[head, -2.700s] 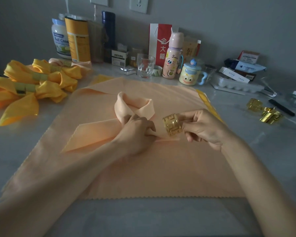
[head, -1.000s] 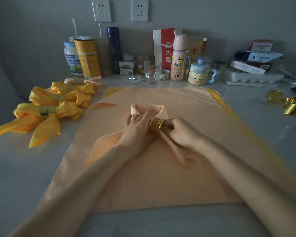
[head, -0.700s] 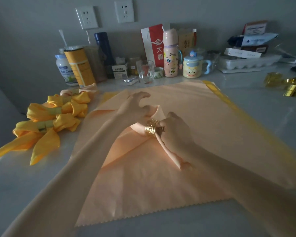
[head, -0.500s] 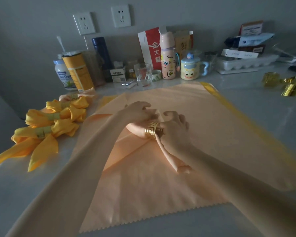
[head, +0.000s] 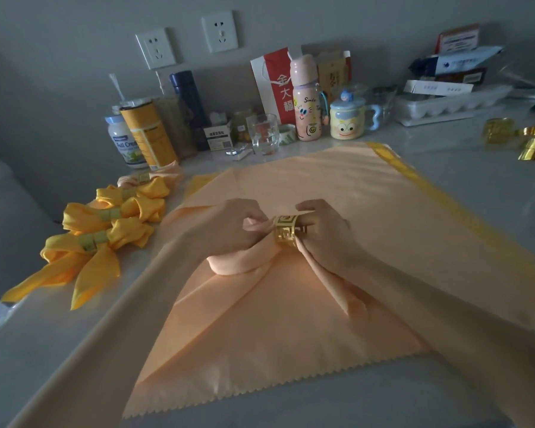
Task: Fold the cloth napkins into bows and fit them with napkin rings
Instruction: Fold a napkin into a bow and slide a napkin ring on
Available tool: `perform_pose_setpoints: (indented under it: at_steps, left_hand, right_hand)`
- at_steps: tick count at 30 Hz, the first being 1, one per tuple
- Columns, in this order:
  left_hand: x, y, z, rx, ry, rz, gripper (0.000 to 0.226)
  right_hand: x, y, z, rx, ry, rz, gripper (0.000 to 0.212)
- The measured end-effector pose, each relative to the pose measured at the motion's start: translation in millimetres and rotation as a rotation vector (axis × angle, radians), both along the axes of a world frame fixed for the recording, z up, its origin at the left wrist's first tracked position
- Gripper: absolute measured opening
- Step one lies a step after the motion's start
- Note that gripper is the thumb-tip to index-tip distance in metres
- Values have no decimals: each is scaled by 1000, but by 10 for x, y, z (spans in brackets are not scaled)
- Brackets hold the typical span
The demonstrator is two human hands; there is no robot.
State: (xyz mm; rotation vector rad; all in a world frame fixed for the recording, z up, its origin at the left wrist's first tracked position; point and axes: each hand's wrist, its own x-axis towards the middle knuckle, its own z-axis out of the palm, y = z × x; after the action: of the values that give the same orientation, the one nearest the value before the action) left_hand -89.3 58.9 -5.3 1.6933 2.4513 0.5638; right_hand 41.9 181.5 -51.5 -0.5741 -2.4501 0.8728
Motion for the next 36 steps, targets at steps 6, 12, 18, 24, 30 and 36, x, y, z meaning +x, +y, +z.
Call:
perform_pose_setpoints:
  at_steps: [6,12,18,24,30,36]
  left_hand:
    - [141,-142,-201,129,234,-166,34]
    - [283,-247,-80,95,348,-87,34]
    - [522,-323,19,110,-113,-76,53]
    - [539,-315,-110,242,36,-8,43]
    - [535,-326,-46,225,59,9,52]
    - [558,-291,-15,205,95,36,55]
  right_hand:
    - [37,5,2,76,-81,304,23]
    - [111,4,81,47,51,336,16]
    - [107,-2,119,-2,86,329,15]
    - [150,28,164,4,97,403,15]
    - [200,73,304,-104,83,466,15]
    - [242,116,347,-216,58,466,21]
